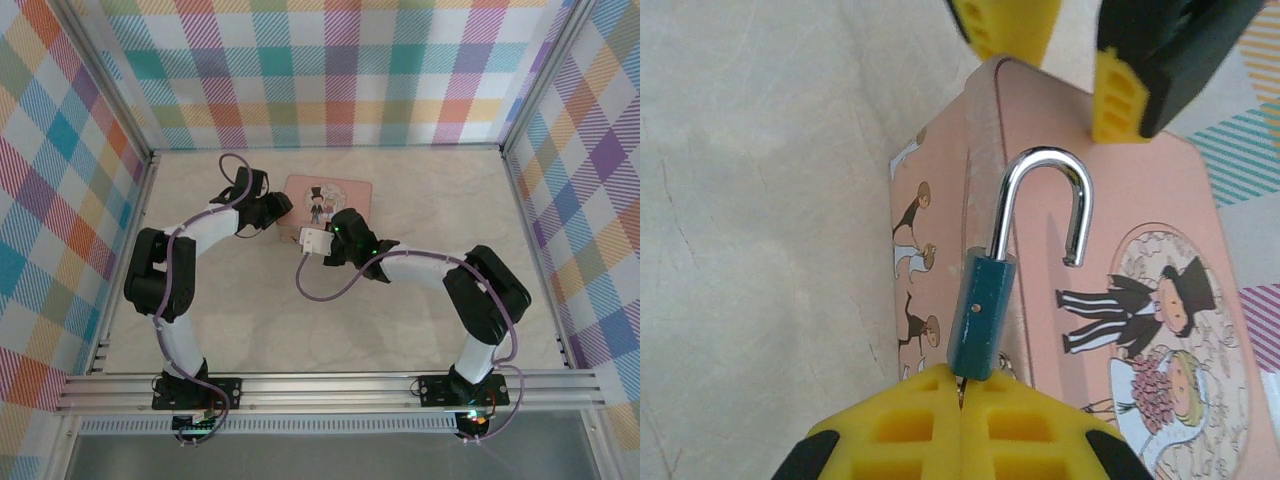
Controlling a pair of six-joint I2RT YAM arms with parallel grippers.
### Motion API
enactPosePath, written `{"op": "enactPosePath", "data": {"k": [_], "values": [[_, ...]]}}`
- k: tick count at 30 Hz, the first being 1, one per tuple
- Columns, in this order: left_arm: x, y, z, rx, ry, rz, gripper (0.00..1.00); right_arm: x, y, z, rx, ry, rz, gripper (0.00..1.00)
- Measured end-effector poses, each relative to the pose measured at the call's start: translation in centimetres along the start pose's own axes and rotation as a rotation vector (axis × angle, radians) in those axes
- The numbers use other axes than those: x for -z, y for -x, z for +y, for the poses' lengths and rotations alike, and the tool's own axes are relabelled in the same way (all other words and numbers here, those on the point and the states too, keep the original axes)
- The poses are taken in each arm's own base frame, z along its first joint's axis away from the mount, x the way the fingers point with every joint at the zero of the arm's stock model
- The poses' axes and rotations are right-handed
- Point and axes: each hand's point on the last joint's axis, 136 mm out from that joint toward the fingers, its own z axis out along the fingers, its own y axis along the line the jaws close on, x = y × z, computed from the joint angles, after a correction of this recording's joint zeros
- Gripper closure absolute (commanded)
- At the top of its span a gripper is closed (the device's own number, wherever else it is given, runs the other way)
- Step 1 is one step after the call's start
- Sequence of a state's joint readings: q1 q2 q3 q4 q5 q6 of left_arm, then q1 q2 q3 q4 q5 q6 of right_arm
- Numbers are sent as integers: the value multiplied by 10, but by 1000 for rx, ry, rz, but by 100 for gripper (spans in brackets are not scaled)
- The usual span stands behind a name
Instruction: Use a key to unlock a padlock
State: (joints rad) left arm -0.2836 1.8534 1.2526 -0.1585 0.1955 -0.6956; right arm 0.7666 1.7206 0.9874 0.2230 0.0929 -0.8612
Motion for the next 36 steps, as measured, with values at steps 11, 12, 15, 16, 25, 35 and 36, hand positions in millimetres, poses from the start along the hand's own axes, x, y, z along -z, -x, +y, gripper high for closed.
{"op": "enactPosePath", "data": {"k": [11, 12, 15, 16, 25, 35, 36], "values": [[44, -4, 16, 31, 17, -44, 38, 39, 35, -11, -63, -31, -78, 100], [48, -4, 16, 30, 12, -48, 38, 43, 36, -9, -71, -27, -81, 100], [59, -10, 17, 23, 4, -55, 36, 55, 34, -1, -101, -7, -79, 100], [62, -12, 19, 18, 4, -56, 36, 59, 32, 4, -116, 9, -74, 100], [74, -39, 40, 10, 26, -17, 34, 75, 26, 58, -196, 198, -22, 100], [80, -67, 51, 9, 10, 37, 33, 84, 13, 116, -279, 403, 89, 100], [82, -70, 52, 7, 8, 37, 33, 83, 11, 121, -288, 418, 105, 100]]}}
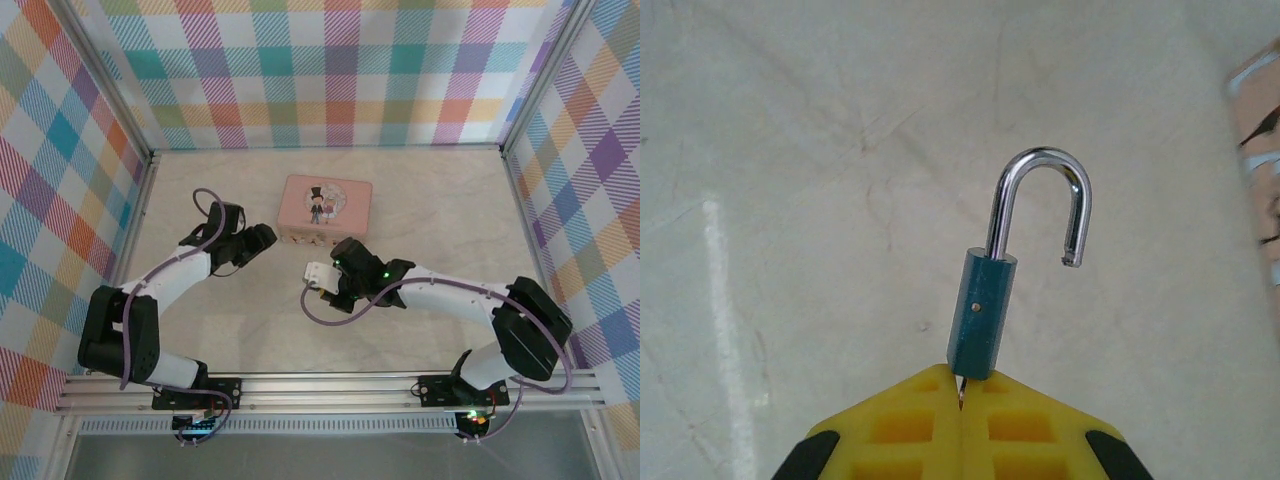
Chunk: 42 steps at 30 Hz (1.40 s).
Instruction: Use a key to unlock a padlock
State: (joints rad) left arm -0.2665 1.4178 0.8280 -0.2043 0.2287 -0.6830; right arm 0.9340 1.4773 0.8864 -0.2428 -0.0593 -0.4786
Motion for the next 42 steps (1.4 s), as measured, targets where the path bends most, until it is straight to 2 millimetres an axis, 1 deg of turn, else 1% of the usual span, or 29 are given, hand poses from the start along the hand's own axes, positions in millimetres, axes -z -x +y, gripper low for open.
{"op": "enactPosePath", "data": {"k": [4, 7, 10, 14, 18, 20, 22, 23, 24, 25, 26, 27, 28, 29, 32, 34, 36, 39, 42], "values": [[3, -11, 6, -2, 0, 14, 32, -12, -14, 11, -37, 42, 52, 100], [1, -17, 10, 2, 7, 26, 32, -22, -23, 18, -54, 67, 88, 100], [1, -19, 13, 6, 13, 32, 32, -33, -33, 25, -66, 92, 129, 100], [0, -19, 13, 9, 12, 31, 32, -41, -40, 31, -77, 116, 156, 98], [0, -17, 11, 5, 2, 22, 32, -47, -48, 33, -91, 121, 185, 82], [0, -17, 10, 4, 0, 20, 32, -47, -49, 32, -103, 112, 191, 69], [-1, -18, 11, 6, 3, 22, 31, -47, -48, 28, -108, 93, 192, 58], [-1, -18, 11, 6, 4, 21, 28, -45, -47, 26, -114, 77, 190, 52], [0, -18, 12, 7, 5, 19, 27, -42, -45, 23, -114, 62, 183, 49], [0, -18, 12, 7, 7, 16, 20, -38, -41, 19, -123, 41, 170, 45], [1, -17, 12, 5, 7, 11, 15, -32, -36, 12, -136, 19, 148, 43], [2, -16, 11, 7, 5, 7, 11, -26, -31, 8, -145, 3, 127, 32], [3, -15, 11, 7, 5, 2, 7, -18, -24, 1, -165, -20, 99, 0], [4, -14, 10, 6, 4, -2, 0, -10, -19, -6, -184, -42, 71, 0], [6, -12, 11, 0, 15, -14, 0, 12, -8, -29, -246, -111, 2, 0], [8, -10, 12, -4, 30, -17, 0, 25, -4, -43, -297, -149, -36, 0], [11, -4, 11, -11, 48, -34, 0, 37, -3, -59, -365, -192, -69, 0], [19, 11, 6, -35, 77, -85, 0, 58, -10, -87, -505, -262, -117, 0], [31, 30, 1, -67, 114, -153, 0, 81, -25, -123, -657, -367, -159, 0]]}}
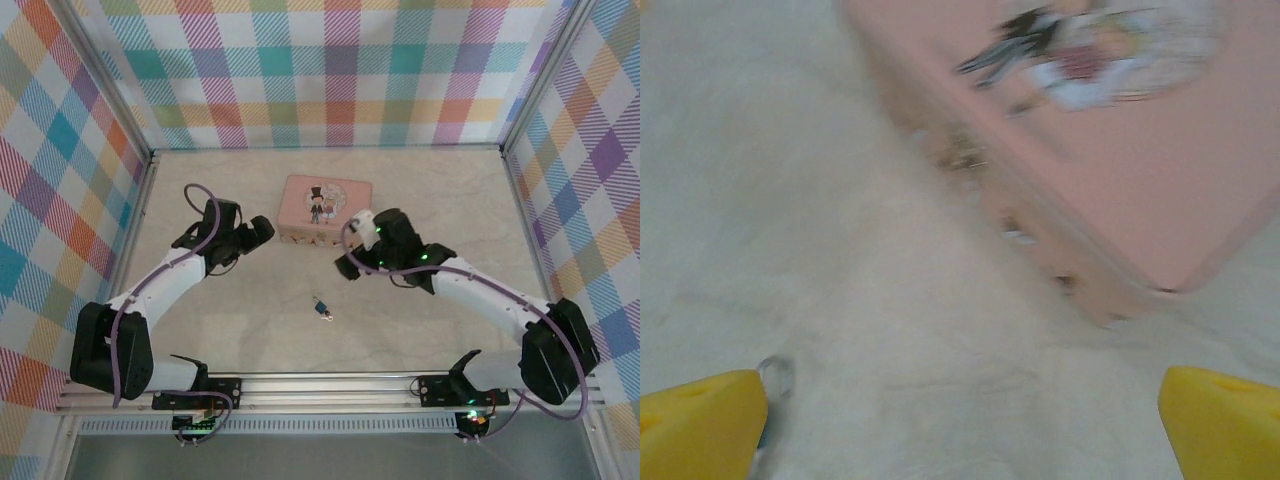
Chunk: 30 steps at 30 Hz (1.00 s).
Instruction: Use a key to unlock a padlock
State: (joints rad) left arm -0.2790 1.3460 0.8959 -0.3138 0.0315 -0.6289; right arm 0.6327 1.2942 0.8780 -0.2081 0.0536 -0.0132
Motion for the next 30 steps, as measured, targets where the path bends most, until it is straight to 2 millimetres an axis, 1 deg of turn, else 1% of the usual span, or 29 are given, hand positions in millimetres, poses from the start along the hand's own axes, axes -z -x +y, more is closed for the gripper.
{"op": "enactPosePath", "data": {"k": [2, 4, 7, 9, 11, 13, 15, 17, 20, 22, 24, 26, 30], "values": [[6, 16, 0, -32, 33, -56, 0, 6, 6, -31, -91, -94, -28, 0], [10, 28, 2, -71, 69, -110, 0, 12, 7, -60, -171, -194, -47, 0], [18, 45, 14, -138, 146, -207, 0, 25, 8, -106, -295, -338, -89, 0], [26, 57, 27, -171, 205, -282, 0, 38, 7, -138, -359, -442, -141, 0], [33, 66, 44, -198, 277, -340, 0, 53, -2, -167, -401, -567, -188, 0], [36, 75, 64, -205, 347, -371, 0, 62, -19, -186, -417, -665, -201, 1], [36, 81, 87, -206, 411, -389, 0, 66, -42, -200, -433, -740, -175, 0], [31, 81, 109, -208, 461, -401, 0, 69, -64, -212, -454, -798, -138, 0], [12, 67, 136, -219, 495, -395, 0, 68, -82, -227, -468, -857, -140, 0], [-3, 55, 147, -234, 495, -380, 0, 61, -94, -232, -459, -877, -156, 0], [-16, 48, 152, -259, 488, -369, 0, 48, -108, -233, -432, -877, -147, 0], [-26, 49, 152, -281, 476, -383, 0, 36, -119, -234, -403, -870, -141, 0], [-27, 55, 143, -314, 403, -480, 0, 20, -126, -230, -347, -824, -181, 0]]}}
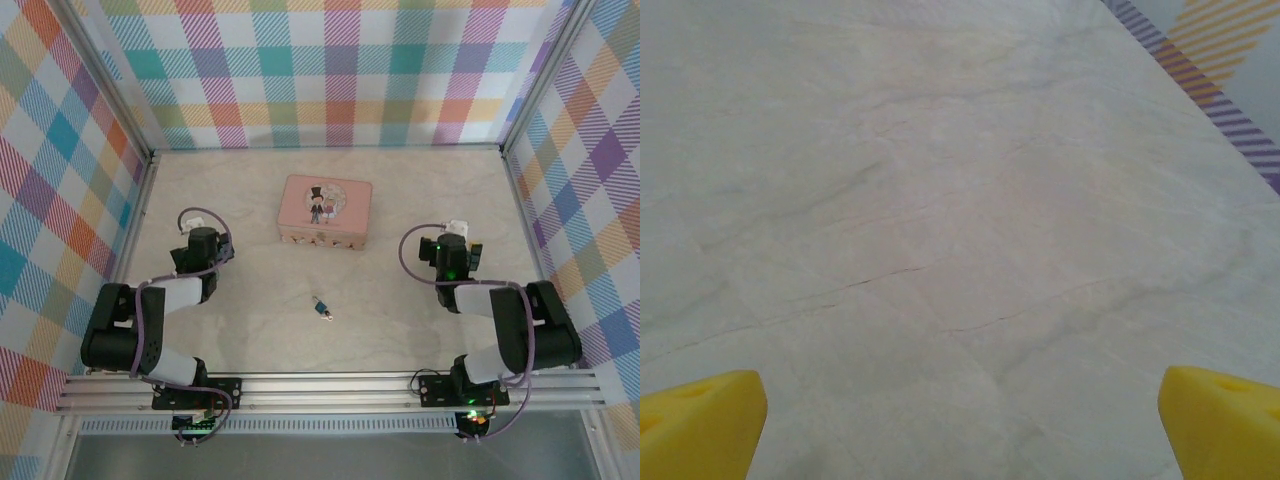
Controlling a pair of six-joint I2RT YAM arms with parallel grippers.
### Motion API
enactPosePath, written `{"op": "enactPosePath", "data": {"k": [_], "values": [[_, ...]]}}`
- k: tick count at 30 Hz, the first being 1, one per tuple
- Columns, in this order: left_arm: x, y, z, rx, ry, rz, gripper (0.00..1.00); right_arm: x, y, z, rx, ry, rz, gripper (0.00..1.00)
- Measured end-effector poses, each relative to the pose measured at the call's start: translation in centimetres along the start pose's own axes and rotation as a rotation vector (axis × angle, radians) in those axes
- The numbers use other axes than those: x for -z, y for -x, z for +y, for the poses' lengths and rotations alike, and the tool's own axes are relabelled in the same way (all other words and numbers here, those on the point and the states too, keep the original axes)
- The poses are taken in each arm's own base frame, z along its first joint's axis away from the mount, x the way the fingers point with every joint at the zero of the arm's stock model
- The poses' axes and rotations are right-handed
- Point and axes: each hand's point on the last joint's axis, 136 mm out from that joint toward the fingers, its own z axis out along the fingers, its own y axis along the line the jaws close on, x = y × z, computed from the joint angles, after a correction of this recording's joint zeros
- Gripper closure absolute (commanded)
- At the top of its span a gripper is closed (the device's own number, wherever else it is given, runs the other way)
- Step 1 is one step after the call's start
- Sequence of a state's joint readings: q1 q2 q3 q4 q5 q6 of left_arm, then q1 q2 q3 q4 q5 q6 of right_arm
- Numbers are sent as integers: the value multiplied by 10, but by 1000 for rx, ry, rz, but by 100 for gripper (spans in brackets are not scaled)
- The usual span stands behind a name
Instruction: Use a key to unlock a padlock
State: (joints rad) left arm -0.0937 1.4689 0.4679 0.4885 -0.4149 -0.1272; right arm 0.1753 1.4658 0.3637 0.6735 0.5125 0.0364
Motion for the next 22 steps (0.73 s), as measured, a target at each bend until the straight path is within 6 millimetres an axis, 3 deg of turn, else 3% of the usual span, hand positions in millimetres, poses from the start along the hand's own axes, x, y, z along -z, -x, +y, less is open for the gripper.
{"op": "enactPosePath", "data": {"k": [5, 9, 22], "values": [[-7, -7, -22, -44, -123, -42, 0, -10, 15, 3, -45, 113, -42, 0], [-7, -7, -26, -57, -152, -66, 0, -18, 17, -3, -85, 145, -62, 0], [-5, 7, -29, -45, -161, -124, 0, -15, 22, 10, -85, 209, -77, 0]]}}
